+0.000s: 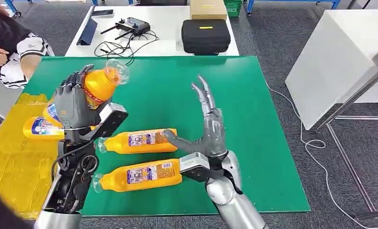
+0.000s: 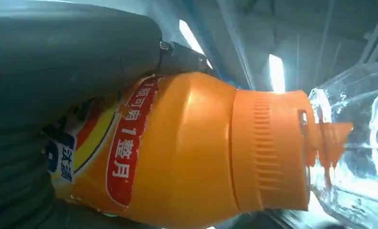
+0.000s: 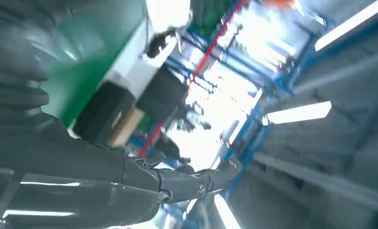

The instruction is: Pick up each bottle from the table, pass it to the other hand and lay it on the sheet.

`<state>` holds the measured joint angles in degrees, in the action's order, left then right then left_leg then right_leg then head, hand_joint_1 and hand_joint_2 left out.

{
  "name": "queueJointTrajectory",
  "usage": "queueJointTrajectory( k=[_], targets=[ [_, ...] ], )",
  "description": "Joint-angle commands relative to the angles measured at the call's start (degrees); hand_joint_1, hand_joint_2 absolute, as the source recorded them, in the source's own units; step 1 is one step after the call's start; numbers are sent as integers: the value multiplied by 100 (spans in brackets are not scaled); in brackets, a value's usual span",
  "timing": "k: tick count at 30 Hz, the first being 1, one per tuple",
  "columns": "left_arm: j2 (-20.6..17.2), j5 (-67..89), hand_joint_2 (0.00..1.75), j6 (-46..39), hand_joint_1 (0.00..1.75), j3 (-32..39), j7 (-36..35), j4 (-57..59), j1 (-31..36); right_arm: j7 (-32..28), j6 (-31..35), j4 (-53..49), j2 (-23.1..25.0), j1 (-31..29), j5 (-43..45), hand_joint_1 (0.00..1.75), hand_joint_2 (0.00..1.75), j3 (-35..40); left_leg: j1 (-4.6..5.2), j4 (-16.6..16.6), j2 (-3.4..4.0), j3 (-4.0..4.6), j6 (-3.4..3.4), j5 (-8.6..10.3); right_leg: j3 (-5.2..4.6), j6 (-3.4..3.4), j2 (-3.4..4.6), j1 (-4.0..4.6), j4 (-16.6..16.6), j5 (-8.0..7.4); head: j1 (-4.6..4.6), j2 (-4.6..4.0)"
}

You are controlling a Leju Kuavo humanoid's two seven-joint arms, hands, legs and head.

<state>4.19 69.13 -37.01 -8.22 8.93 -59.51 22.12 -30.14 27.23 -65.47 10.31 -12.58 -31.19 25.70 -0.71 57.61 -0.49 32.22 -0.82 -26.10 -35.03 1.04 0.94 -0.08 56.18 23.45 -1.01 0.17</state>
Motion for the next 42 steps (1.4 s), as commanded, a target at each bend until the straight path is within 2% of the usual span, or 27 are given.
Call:
queueJointTrajectory(
  k=[1, 2, 9, 10, 12, 13, 21, 23, 24, 29, 30, 31, 32, 36, 40, 42],
  targets=[
    [-755, 1892, 175, -146, 175, 489, -967, 2455, 1072, 56, 35, -1055, -421, 413, 60, 0, 175, -465, -1, -10, -5, -24, 1, -3, 24, -1, -14, 3, -7, 6, 2, 0],
    [-833, 2087, 175, -75, 175, 468, -1141, 2617, 1162, 59, 43, -1053, -418, 433, 31, 0, 175, -473, -1, -7, -4, -19, 2, -2, 18, -1, -12, 2, -4, 5, 2, 0],
    [-813, 2087, 175, -149, 175, 482, -1120, 2738, 1220, 55, 45, -1040, -402, 429, 14, 0, 175, -468, -5, -4, -3, -20, 2, -4, 19, 2, -11, 3, 0, 9, 2, 0],
    [-982, 2087, 175, -14, 175, 2, -1591, 2823, 1288, 71, 56, -1034, -396, 435, -22, 0, 175, -477, -5, -6, -4, -29, 1, -7, 28, 3, -15, 4, -2, 12, 2, 0],
    [-1092, 2087, 175, 247, 175, -47, -1578, 3265, 1576, 89, 40, -1049, -396, 477, -50, 0, 175, -504, -5, -5, -8, -28, 1, -6, 29, 3, -21, 5, -1, 13, 2, 0],
    [-1219, 2087, 175, 367, 175, -324, -1687, 3502, 1733, 89, 28, -1036, -399, 484, -52, 0, 175, -511, -6, -2, -9, -19, 3, -4, 22, 2, -19, 6, 1, 10, 2, 0],
    [-1601, 2008, 175, 1233, 175, -63, -1325, 4277, 2274, 148, -155, -922, -406, 439, -257, 0, 175, -405, -8, -1, 5, -16, 8, -4, 16, -2, -6, 9, 3, 7, 2, 0],
    [-1622, 1997, 175, 1327, 175, -35, -1256, 4319, 2309, 169, -185, -881, -406, 433, -284, 0, 175, -392, -10, -11, 13, -51, 10, -14, 45, -3, -7, 12, -3, 17, 0, 0],
    [-1639, 2060, 175, 1424, 175, -79, -1238, 4354, 2337, 175, -204, -851, -405, 429, -295, 0, 175, -380, -12, -3, 2, -18, 7, -3, 16, -1, -7, 9, 1, 8, 2, 0],
    [-1642, 2087, 175, 1603, 175, -282, -1328, 4404, 2364, 229, -269, -761, -407, 392, -418, 0, 175, -330, -12, -1, 0, -12, 6, -1, 11, 1, -8, 8, 6, 7, 2, 0],
    [-1627, 2087, 175, 1614, 168, -302, -1346, 4412, 2351, 284, -310, -727, -422, 385, -476, 0, 175, -316, -13, -3, -2, -23, 5, -5, 23, 2, -13, 9, 3, 11, 2, 0],
    [-1610, 2087, 175, 1625, 26, -318, -1355, 4423, 2338, 340, -335, -694, -447, 390, -538, 0, 175, -310, -13, -5, 1, -31, 4, -8, 31, 3, -12, 10, 1, 13, 4, 0],
    [-1599, 2087, 175, 1643, 0, -323, -1351, 4430, 2340, 364, -344, -687, -449, 385, -567, 0, 175, -305, -10, -5, -1, -15, 4, -1, 17, 2, -11, 7, 2, 7, 2, 0],
    [-1585, 2087, 175, 1633, 0, -326, -1360, 4429, 2326, 364, -344, -686, -447, 389, -567, 0, 175, -306, -10, -6, -3, -24, 5, -5, 25, 2, -15, 8, 1, 11, 4, -2],
    [-1483, 2087, 175, 1735, 0, -306, -1190, 4442, 2302, 635, -365, -620, -481, 354, -1119, 0, 175, -306, -8, -5, -5, -17, 7, -2, 18, 1, -15, 7, 2, 10, 2, 0],
    [-1399, 2064, 175, 1623, 0, -302, -1053, 4432, 2219, 663, -393, -625, -483, 356, -1129, 0, 175, -369, -6, -7, -6, -17, 6, -1, 18, 1, -16, 5, 1, 9, 2, 0]
  ],
)
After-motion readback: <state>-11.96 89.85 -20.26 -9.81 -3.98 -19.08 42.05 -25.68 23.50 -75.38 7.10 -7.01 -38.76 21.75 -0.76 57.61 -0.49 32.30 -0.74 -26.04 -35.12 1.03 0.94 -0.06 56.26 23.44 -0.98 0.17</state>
